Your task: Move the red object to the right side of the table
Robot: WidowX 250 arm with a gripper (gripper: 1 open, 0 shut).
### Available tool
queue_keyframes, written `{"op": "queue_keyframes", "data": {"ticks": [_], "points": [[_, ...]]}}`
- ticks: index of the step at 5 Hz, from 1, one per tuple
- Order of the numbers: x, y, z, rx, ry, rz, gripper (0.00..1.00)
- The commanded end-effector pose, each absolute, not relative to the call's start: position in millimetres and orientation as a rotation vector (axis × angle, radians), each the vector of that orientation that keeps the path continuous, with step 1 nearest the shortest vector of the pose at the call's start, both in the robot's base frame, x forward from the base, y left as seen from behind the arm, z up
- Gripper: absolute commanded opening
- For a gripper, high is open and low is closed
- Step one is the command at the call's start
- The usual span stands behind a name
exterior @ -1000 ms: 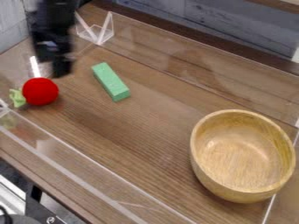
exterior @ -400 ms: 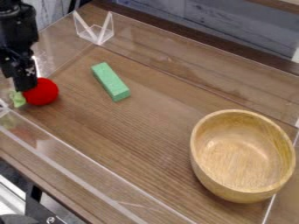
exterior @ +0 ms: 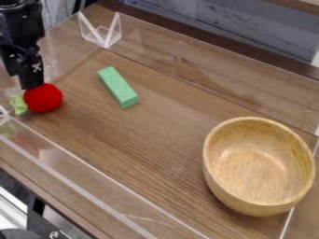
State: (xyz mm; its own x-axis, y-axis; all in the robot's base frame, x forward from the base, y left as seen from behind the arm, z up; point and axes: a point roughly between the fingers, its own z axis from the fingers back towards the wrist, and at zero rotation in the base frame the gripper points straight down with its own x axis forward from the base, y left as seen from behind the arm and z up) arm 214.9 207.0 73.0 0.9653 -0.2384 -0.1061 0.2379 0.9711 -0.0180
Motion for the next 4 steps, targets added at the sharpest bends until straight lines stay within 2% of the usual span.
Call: {"op": "queue_keyframes", "data": {"ticks": [1,3,4], "points": [[228.9,213.5,80.6,0.019,0.08,-0.213,1.0],[235.9,213.1,73.2,-0.003,0.096,-0.158,1.0],[230.7,212.3,62.8,-0.006,0.104,-0.209,1.0]]}}
